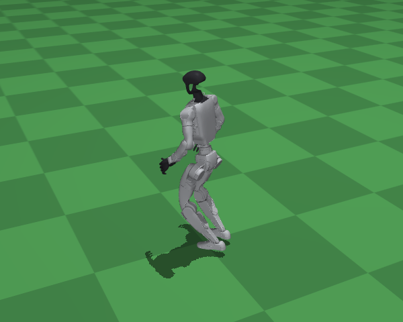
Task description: Run
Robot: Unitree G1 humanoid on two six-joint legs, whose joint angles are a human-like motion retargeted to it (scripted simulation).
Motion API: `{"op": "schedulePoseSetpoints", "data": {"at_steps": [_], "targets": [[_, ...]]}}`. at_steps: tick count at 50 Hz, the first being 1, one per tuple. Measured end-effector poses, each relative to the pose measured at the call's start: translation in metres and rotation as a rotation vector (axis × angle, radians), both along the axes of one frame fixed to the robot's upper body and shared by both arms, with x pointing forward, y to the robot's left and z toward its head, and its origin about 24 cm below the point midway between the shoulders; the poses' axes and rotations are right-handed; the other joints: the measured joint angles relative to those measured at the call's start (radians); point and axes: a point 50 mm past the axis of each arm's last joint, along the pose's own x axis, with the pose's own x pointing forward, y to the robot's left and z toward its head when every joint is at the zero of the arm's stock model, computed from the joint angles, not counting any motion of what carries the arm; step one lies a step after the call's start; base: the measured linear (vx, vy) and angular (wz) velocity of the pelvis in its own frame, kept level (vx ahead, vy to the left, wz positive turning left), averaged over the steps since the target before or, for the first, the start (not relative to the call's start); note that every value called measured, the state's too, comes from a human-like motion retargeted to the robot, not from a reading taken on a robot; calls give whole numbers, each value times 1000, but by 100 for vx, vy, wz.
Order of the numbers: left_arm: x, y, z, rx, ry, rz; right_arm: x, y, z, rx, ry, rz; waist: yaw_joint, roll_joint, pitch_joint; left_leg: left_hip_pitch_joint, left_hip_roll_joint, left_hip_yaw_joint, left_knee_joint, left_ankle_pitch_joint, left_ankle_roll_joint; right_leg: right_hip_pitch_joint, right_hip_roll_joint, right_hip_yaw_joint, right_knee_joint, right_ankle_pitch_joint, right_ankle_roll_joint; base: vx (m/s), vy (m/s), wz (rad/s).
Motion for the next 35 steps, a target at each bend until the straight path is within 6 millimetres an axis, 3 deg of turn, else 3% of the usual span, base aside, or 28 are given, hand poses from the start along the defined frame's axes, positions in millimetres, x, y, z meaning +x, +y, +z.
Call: {"op": "schedulePoseSetpoints", "data": {"at_steps": [3,6,8,10,13,15,19,22,26,27,30,32,35], "targets": [[25,-14,24,-32,-143,-55,-27,-4,-13,-7,95,-18,-12,15,-23,-68,24,-12,100,-38,6,-47,17,0,45,-15,-6,-7,-6,34],[51,-28,58,-57,-326,-103,-51,-9,-23,-38,189,-2,-14,26,-29,-136,56,-17,229,-167,35,-92,14,-19,129,-146,-51,-9,-5,34],[65,-37,79,-62,-443,-114,-57,-12,-26,-79,228,39,-20,24,-39,-217,73,-11,262,-199,73,-164,-15,-45,168,-217,-94,-22,-7,37],[73,-39,87,-52,-499,-92,-51,-14,-26,-126,232,79,-25,22,-64,-316,93,-4,278,-199,114,-257,-30,-63,181,-224,-123,-21,-5,24],[60,-39,58,-81,-376,-12,-28,-11,-19,-141,142,63,-26,26,-110,-337,100,6,277,-199,118,-276,-33,-68,193,-224,-126,12,1,0],[36,-34,30,-82,-239,34,-16,-7,-10,-115,61,34,0,18,-64,-195,73,-7,255,-199,66,-120,-27,-51,174,-193,-85,38,5,-45],[-7,-17,-6,-37,-32,82,13,10,18,-37,-124,80,47,21,-103,-106,43,-27,29,118,-34,-21,-8,-33,-37,176,25,20,4,-46],[-32,-6,-23,14,77,95,36,28,48,29,-291,187,61,8,-133,-114,2,-44,-29,212,-42,-44,-23,-23,-58,254,52,5,4,-24],[-59,6,-39,84,193,118,65,57,94,105,-533,316,78,2,-130,-135,-22,-76,53,135,-2,-85,-11,5,21,181,27,-5,3,-24],[-64,9,-42,105,216,127,71,64,105,117,-586,346,80,0,-126,-142,-24,-82,98,69,20,-97,-5,17,61,121,11,-10,3,-20],[-67,19,-46,191,233,160,86,78,132,103,-710,411,65,-16,-93,-180,-40,-70,230,-199,122,-149,-23,34,230,-203,-70,-18,1,10],[-53,22,-45,236,202,195,93,79,129,63,-694,406,29,-42,-90,-255,-56,-40,212,-199,183,-238,-56,47,243,-224,-97,-32,1,38],[-28,11,-39,204,127,193,82,72,89,26,-505,350,-16,-58,-135,-305,-80,-19,190,-199,199,-307,-78,66,267,-224,-92,-3,2,31]]}}
